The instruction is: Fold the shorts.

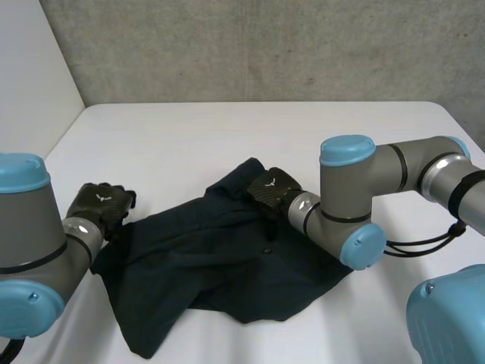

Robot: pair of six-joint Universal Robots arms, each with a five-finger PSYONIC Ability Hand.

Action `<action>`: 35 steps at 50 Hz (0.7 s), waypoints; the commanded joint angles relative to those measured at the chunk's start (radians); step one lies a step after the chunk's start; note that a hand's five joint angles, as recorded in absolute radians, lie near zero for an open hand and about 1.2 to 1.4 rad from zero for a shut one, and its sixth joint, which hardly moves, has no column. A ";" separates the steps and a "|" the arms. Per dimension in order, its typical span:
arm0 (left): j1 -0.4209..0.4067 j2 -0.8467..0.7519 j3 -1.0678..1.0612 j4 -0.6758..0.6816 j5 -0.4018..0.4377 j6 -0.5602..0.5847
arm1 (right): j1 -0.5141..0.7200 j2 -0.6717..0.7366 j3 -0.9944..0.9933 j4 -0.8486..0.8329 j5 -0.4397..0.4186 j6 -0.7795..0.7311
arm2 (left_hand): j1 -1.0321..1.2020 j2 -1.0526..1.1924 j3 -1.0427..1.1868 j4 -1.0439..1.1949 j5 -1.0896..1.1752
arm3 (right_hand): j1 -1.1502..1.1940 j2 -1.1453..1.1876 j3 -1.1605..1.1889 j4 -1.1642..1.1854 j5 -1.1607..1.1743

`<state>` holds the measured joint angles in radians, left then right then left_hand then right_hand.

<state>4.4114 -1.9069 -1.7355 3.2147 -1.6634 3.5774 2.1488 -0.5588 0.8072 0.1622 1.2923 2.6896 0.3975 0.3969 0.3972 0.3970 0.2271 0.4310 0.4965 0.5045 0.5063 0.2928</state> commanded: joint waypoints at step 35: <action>-0.104 0.048 0.547 0.338 -0.049 -0.002 | -0.081 -0.346 -0.249 -0.359 0.111 0.007 | 0.999 0.999 0.999 0.999 0.995 | 0.965 0.900 0.892 0.890 0.929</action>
<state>4.3374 -1.8835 -1.0423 3.5436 -1.7204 3.5797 2.0587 -0.8351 0.3892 -0.2217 1.4102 2.6939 1.1147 1.1935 1.1900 1.1982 0.9612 1.0028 1.1627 1.1790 1.1911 0.7420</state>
